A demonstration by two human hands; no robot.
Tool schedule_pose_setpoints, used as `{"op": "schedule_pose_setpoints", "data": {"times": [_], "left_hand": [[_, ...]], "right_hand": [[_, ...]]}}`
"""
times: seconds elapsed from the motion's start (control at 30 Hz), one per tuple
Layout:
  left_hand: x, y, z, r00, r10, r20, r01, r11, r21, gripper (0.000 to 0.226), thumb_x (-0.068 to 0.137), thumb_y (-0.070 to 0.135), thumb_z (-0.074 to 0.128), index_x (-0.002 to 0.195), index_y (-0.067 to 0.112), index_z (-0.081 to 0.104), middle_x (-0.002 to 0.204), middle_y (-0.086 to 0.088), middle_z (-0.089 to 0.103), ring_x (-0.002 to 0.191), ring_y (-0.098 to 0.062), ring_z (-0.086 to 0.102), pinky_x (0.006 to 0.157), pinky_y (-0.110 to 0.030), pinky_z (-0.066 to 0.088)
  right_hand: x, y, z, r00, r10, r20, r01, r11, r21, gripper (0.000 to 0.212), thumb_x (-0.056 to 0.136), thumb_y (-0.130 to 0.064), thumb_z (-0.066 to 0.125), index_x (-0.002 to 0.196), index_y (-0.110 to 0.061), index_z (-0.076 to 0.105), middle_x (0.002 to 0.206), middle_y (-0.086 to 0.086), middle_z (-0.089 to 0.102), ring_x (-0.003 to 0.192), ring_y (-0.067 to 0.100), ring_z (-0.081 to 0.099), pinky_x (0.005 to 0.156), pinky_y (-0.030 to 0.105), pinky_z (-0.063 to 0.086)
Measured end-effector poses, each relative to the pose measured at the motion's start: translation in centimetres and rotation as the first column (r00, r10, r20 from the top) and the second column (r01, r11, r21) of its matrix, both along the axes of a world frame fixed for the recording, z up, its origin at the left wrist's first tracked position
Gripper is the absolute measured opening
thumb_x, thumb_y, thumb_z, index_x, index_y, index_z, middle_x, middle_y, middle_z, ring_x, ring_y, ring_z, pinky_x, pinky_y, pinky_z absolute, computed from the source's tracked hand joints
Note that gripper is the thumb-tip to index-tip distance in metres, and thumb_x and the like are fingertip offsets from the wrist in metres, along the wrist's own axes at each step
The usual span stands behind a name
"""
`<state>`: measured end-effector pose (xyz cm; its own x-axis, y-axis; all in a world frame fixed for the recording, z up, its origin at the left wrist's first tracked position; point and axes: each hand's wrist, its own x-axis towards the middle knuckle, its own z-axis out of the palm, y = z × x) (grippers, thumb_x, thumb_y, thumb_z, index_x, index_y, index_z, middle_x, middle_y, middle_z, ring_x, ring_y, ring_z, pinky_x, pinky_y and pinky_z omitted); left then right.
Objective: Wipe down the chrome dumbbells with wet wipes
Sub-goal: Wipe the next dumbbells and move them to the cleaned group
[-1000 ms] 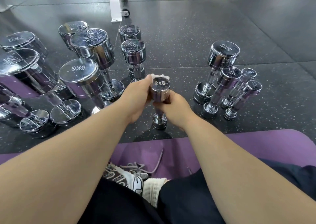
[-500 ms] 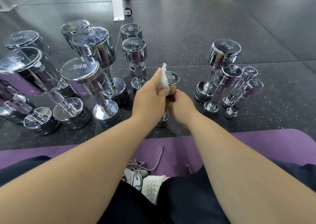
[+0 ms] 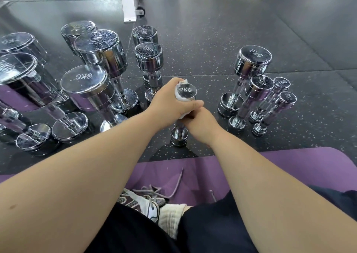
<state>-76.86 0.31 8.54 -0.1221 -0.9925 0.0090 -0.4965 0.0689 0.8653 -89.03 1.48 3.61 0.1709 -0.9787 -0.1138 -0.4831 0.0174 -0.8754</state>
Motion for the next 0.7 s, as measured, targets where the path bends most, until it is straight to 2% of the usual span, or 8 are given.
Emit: {"op": "schedule_pose_setpoints", "data": {"times": [0.1,0.17,0.27,0.37,0.43,0.53,0.63,0.7], "left_hand": [[-0.1,0.8,-0.7,0.985,0.109,0.137,-0.097,0.991,-0.092,0.051,0.071,0.052,0.080,0.108,0.023,0.059,0.082,0.008,0.067,0.077,-0.007,0.061,0.068,-0.022,0.047],[0.1,1.5,-1.1,0.948,0.186,0.259,-0.137,0.971,-0.196,0.057,0.074,0.057,0.075,0.110,0.016,0.060,0.086,0.000,0.067,0.082,-0.019,0.060,0.073,-0.031,0.046],[0.6,2.2,-1.0,0.911,0.188,0.367,-0.093,0.961,-0.262,0.039,0.083,0.056,0.066,0.080,0.021,0.050,0.070,0.001,0.060,0.074,-0.026,0.055,0.067,-0.035,0.040],[1.0,2.7,-0.8,0.905,0.137,0.404,-0.023,0.961,-0.274,0.031,0.096,0.046,0.053,0.083,0.019,0.060,0.069,-0.004,0.065,0.072,-0.032,0.061,0.068,-0.037,0.049],[0.9,3.3,-0.2,0.890,0.152,0.430,-0.035,0.962,-0.270,0.039,0.100,0.045,0.045,0.072,0.021,0.058,0.068,-0.006,0.065,0.071,-0.032,0.061,0.068,-0.038,0.050],[0.5,4.0,1.0,0.914,0.249,0.319,-0.195,0.962,-0.193,0.042,0.100,0.049,0.041,0.079,0.016,0.056,0.074,-0.002,0.060,0.073,-0.027,0.055,0.068,-0.036,0.044],[0.0,4.3,1.7,0.956,0.248,0.155,-0.240,0.968,-0.068,0.015,0.102,0.019,0.037,0.099,0.009,0.049,0.095,-0.001,0.047,0.081,-0.024,0.043,0.069,-0.029,0.038],[0.2,4.7,1.9,0.954,0.295,-0.042,-0.295,0.955,0.018,0.011,0.098,0.010,0.039,0.089,0.016,0.044,0.087,0.001,0.045,0.075,-0.019,0.041,0.063,-0.025,0.035]], "right_hand": [[0.2,0.2,0.0,1.000,0.014,-0.006,-0.014,1.000,-0.004,0.031,0.081,-0.015,0.052,0.107,-0.017,0.068,0.088,0.005,0.073,0.086,0.025,0.066,0.081,0.042,0.054],[0.4,0.1,-0.1,1.000,0.004,-0.029,-0.004,1.000,0.012,0.026,0.083,-0.012,0.052,0.102,-0.013,0.070,0.088,0.006,0.074,0.087,0.024,0.066,0.081,0.042,0.054],[0.1,0.2,-0.1,0.998,-0.065,0.004,0.065,0.998,0.009,0.017,0.088,-0.012,0.055,0.097,-0.013,0.068,0.086,0.003,0.072,0.079,0.017,0.062,0.070,0.031,0.047],[-0.3,0.4,0.3,0.996,-0.088,0.032,0.088,0.996,0.012,0.018,0.094,-0.020,0.058,0.110,-0.017,0.067,0.096,0.001,0.070,0.084,0.015,0.059,0.070,0.026,0.039],[-0.6,0.6,0.4,0.994,-0.102,0.035,0.101,0.994,0.049,0.022,0.096,-0.022,0.058,0.116,-0.016,0.066,0.105,0.002,0.069,0.094,0.017,0.059,0.076,0.026,0.038],[-0.5,1.4,0.6,0.992,-0.117,0.053,0.114,0.992,0.061,0.022,0.096,-0.023,0.060,0.115,-0.015,0.067,0.107,0.003,0.070,0.096,0.019,0.059,0.076,0.026,0.037],[0.4,2.5,1.2,0.971,-0.179,0.158,0.166,0.982,0.091,0.016,0.089,-0.024,0.067,0.103,-0.019,0.071,0.098,0.002,0.072,0.087,0.015,0.059,0.070,0.027,0.044],[0.9,3.0,1.7,0.961,-0.200,0.192,0.184,0.978,0.098,0.022,0.078,-0.030,0.067,0.095,-0.018,0.073,0.092,0.004,0.074,0.080,0.015,0.059,0.074,0.032,0.050]]}}
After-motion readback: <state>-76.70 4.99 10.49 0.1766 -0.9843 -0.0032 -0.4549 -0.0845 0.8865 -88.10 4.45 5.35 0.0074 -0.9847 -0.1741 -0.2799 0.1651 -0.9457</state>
